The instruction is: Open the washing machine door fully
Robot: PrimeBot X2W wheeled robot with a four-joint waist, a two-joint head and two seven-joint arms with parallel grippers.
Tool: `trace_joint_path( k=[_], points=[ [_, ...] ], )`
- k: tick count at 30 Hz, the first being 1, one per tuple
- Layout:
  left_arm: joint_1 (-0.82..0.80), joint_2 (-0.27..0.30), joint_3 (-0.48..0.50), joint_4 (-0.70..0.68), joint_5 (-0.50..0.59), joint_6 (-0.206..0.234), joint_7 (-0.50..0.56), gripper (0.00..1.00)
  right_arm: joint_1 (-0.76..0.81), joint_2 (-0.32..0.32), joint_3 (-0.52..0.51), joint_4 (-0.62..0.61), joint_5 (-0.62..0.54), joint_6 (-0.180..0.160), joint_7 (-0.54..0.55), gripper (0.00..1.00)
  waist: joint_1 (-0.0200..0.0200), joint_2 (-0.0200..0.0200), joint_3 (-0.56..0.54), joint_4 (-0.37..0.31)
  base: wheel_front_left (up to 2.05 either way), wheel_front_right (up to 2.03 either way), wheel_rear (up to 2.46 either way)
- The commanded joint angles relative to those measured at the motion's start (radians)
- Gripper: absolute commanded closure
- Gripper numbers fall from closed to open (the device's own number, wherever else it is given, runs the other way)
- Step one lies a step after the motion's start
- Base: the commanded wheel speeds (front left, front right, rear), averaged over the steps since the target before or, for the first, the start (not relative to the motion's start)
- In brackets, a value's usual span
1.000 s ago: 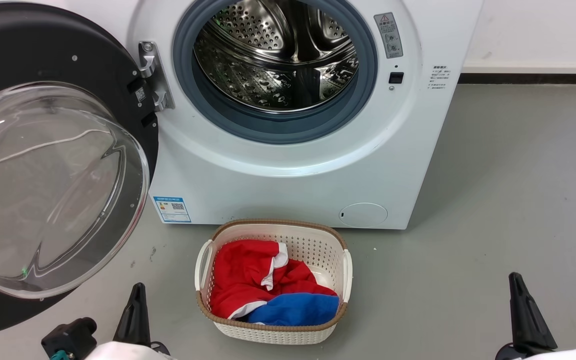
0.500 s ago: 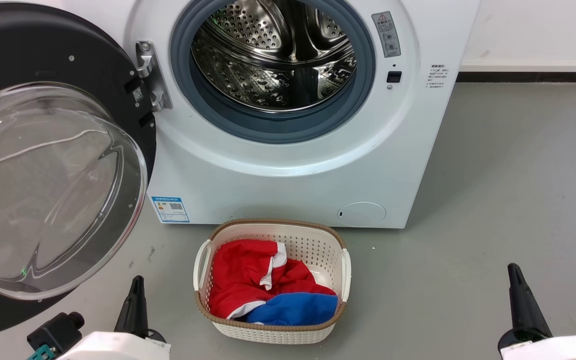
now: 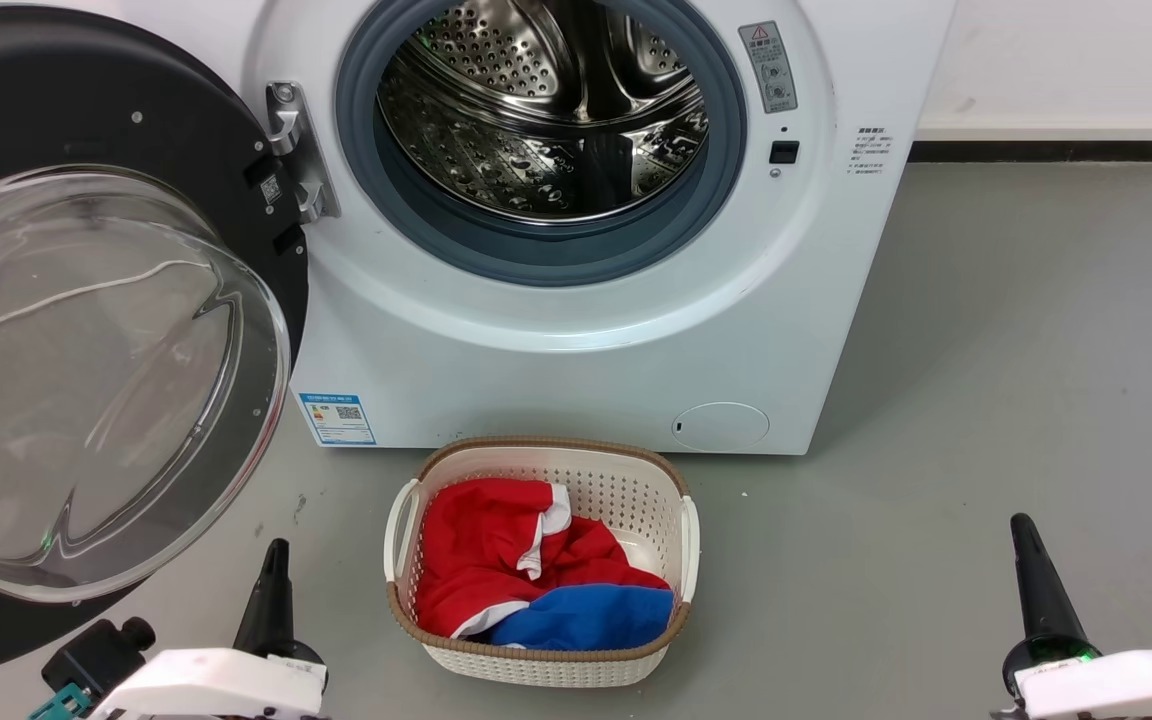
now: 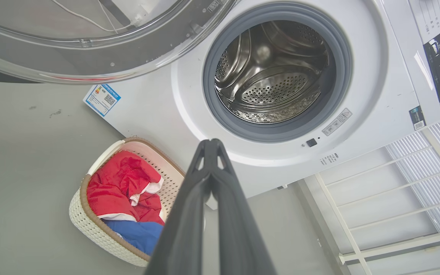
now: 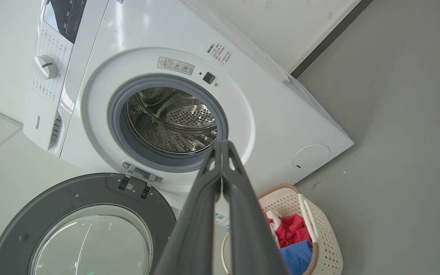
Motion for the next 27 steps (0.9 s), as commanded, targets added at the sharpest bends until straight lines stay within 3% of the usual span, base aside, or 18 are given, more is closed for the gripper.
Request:
trace_joint_path(
  k=[1,27],
  points=[
    [-0.028,0.002,0.005,-0.007,-0.029,-0.007,0.006,1.0,-0.029,-0.009,0.0,-0.004,0.031,0.0,0.005,1.0,0.0,0.0,0.0,0.0,0.0,0.0,0.0],
    [-0.069,0.002,0.019,0.015,-0.321,-0.023,0.076,1.0,-0.094,-0.009,-0.008,0.051,0.304,0.0,0.076,1.0,0.0,0.0,0.003,-0.009,0.0,0.0,0.0]
  ],
)
